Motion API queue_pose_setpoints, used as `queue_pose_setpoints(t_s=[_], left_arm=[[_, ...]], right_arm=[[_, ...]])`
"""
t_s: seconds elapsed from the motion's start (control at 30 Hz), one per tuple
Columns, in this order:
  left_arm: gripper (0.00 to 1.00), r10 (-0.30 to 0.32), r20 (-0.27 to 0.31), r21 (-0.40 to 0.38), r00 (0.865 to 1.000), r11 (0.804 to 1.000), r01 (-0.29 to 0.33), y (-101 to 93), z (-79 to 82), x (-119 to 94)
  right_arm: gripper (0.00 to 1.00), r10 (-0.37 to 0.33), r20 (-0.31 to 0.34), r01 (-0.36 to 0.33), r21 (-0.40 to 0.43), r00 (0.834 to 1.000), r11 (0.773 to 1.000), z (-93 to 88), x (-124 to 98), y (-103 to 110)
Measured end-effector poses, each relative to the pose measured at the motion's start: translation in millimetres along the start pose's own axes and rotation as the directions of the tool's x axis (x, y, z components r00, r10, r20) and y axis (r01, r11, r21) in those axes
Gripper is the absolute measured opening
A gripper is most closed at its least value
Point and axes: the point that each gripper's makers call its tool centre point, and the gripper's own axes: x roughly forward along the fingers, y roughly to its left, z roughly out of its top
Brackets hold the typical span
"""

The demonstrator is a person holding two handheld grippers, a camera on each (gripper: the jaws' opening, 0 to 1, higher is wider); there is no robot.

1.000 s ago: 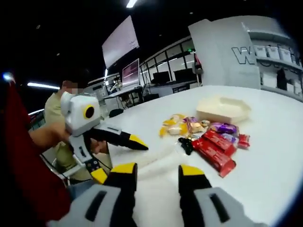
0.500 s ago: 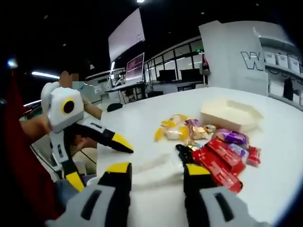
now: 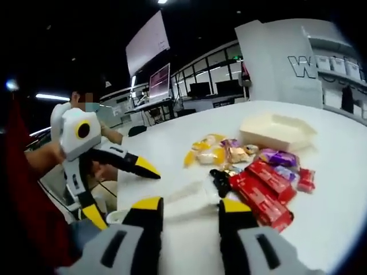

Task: Place the target food into the container with the food tongs after gripping and lifting it, then release it inside without dropping or visibly crushing the food.

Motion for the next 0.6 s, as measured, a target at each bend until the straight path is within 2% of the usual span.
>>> queue_pose_setpoints(t_s=[0.3, 0.4, 0.5, 0.6], left_arm=[[0.75, 0.025, -0.017, -0.018, 1.000, 1.000, -0.025, 12.5, -6.1, -6.9], [0.74, 0.034, -0.024, -0.024, 0.999, 0.999, -0.034, 15.5, -7.4, -9.1], [0.74, 0.039, -0.025, -0.026, 0.999, 0.999, -0.040, 19.5, -8.2, -10.2], [0.73, 0.041, -0.029, -0.028, 0.999, 0.999, -0.042, 21.3, -9.4, -10.7]], right_arm=[[0.28, -0.005, -0.022, 0.006, 0.018, 1.000, 1.000, -9.0, -7.5, -0.2], [0.19, 0.027, -0.032, -0.026, 0.038, 0.999, 0.999, -12.9, -10.7, 6.7], [0.22, -0.002, -0.021, 0.002, -0.009, 1.000, 1.000, -13.3, -12.1, 4.9], [0.30, -0.017, -0.009, 0.017, 0.007, 1.000, 1.000, -10.3, -12.6, -0.8]])
